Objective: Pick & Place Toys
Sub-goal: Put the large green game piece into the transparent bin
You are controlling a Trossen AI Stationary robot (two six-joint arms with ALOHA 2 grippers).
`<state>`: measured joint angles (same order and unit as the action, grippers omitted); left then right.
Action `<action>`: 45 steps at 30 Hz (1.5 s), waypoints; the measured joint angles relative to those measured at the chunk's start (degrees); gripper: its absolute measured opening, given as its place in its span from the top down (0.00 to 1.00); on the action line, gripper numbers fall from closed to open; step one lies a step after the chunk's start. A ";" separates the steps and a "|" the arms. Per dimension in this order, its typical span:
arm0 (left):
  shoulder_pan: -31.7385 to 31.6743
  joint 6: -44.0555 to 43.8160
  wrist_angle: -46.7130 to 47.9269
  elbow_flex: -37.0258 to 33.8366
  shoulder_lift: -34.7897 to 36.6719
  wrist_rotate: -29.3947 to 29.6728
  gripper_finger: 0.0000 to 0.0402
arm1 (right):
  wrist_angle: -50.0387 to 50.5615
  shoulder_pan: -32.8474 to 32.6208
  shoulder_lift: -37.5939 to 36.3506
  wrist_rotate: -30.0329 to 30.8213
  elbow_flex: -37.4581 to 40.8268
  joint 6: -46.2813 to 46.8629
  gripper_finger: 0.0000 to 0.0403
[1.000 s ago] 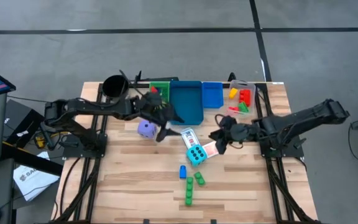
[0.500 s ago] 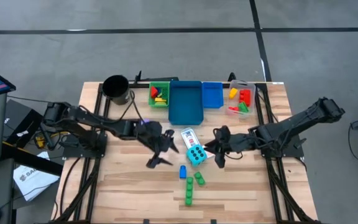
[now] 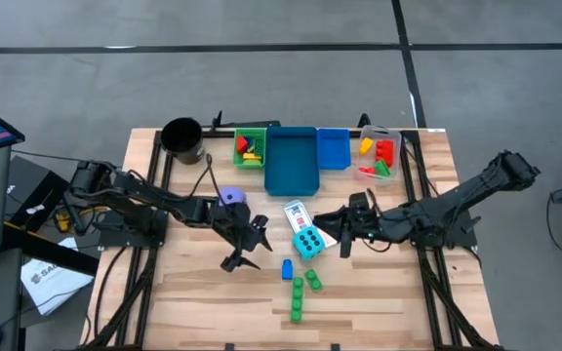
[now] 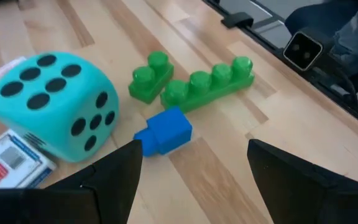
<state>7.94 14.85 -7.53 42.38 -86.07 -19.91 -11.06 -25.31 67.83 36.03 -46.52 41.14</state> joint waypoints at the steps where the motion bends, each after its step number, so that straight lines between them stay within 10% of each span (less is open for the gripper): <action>1: 0.00 0.00 -0.82 -0.14 -0.43 -0.04 0.29 | -1.39 -0.25 0.00 0.34 0.00 -0.72 0.80; 27: -3.12 -1.73 -20.03 0.05 -14.11 -10.51 0.29 | 2.63 -2.44 0.00 -0.62 -0.28 6.40 0.80; 45: -19.38 -18.59 -17.84 0.05 -1.88 -6.47 0.29 | 26.64 -3.42 8.07 -31.83 -0.44 25.37 0.85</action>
<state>-11.44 -3.74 -25.37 42.44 -87.96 -26.38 15.58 -28.73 75.90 4.20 -46.96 66.51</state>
